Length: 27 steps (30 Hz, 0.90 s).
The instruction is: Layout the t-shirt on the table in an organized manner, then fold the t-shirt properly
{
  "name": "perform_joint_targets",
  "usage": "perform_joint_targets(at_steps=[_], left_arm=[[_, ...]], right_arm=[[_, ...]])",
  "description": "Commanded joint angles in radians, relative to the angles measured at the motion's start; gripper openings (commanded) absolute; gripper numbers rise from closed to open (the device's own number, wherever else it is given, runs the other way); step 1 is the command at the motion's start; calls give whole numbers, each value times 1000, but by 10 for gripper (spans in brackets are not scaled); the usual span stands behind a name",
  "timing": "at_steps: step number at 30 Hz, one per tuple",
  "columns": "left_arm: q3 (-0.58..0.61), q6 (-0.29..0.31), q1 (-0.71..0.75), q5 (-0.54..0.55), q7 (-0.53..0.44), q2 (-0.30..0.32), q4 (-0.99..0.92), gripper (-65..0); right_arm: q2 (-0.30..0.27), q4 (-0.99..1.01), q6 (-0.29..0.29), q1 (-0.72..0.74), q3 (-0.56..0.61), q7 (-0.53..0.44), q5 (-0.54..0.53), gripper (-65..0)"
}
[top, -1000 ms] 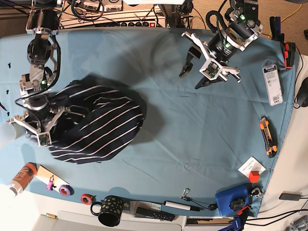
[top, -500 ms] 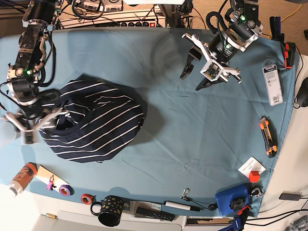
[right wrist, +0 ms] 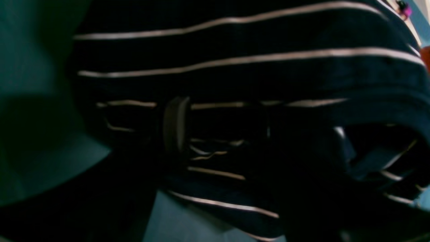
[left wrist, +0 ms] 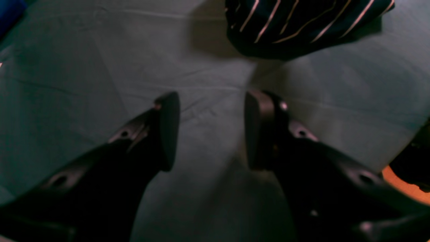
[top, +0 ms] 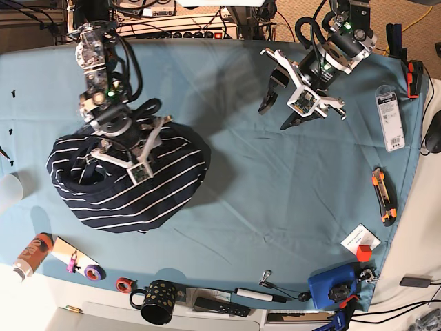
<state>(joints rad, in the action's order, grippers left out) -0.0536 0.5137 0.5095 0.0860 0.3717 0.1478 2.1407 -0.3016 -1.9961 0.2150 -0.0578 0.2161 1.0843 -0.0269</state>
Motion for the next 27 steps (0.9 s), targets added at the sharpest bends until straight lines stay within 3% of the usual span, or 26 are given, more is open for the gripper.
perform_joint_targets(at_steps=[1, 5, 9, 12, 20, 27], left_arm=[[-1, 0, 0, 11, -33, 2, 16, -338], [-1, 0, 0, 10, -32, 2, 16, -338], [-1, 0, -7, 11, -32, 2, 16, -338], [-1, -19, -14, 10, -32, 2, 16, -338], [-1, -34, -11, 11, -32, 2, 16, -338], [-1, -32, -11, 11, -29, 2, 16, -338]], right_arm=[[-9, -18, -17, 16, 6, -6, 25, -397], [-8, -19, -30, 10, 21, 51, 39, -397], [-8, -77, -75, -38, 19, 17, 39, -397], [0, -174, -79, -93, 16, -9, 51, -397], [126, -240, -134, -209, -90, -100, 33, -397], [187, -214, -128, -228, -268, -106, -143, -397]])
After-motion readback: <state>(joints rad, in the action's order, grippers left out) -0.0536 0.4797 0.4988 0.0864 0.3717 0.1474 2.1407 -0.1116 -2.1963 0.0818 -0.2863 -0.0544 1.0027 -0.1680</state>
